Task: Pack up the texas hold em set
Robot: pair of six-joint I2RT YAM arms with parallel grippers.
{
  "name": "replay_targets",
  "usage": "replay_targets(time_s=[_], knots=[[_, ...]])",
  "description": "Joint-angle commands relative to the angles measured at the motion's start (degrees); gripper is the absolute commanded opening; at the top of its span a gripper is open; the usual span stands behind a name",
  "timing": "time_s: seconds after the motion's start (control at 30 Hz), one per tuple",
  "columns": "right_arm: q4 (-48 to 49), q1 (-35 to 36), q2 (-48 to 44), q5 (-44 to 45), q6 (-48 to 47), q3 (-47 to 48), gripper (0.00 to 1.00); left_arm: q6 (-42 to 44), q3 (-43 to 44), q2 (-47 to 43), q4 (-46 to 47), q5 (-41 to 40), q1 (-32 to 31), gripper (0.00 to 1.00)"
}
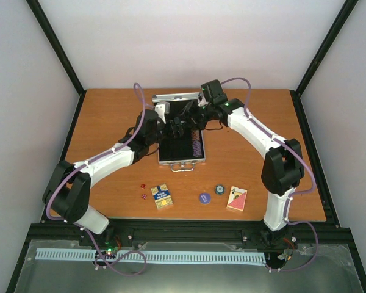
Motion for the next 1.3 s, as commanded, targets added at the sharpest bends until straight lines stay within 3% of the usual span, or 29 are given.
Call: replay_targets(time_s=[0.0,0.23,0.57,0.7,0.77,0.83,0.87,1.03,1.27], knots=[[-0.1,0.1,0.8,-2.2,1.1,2.4,0.03,-1.5,1.6,0.6,4.0,-2.3,-0.6,0.78],[-1.3,0.1,0.4,-2.7,1.2,3.4,0.03,-1.6,3.5,2.2,4.3,-6.8,-0.6,0.71],[-1.2,0.2,0.2,-3.4,1.2,2.7,0.03,-2.5,5.8,3.8,4.7,-6.4,-0.6,0.63],[-1.2,0.2,0.0,-3.6,1.1,2.3,0.03,-2.7,7.0,4.6,4.5,-6.1,-0.6,0.55],[-1.3,0.2,-0.2,-3.6,1.1,2.0,0.03,-2.5,7.4,5.3,4.6,-5.4,-0.6,0.43],[-1.2,0.1,-0.4,-3.7,1.1,1.8,0.03,-2.6,7.6,5.4,4.6,-5.4,-0.6,0.05],[-1.3,0.2,-0.4,-3.7,1.1,1.8,0.03,-2.7,7.6,5.4,4.6,-5.4,-0.6,0.01],[-1.1,0.2,-1.0,-3.8,1.1,1.0,0.03,-1.2,7.2,5.2,4.2,-4.7,-0.6,0.01],[-0.9,0.2,-1.6,-3.6,0.6,-0.7,0.04,1.9,5.6,4.6,8.0,3.3,-0.6,0.01]])
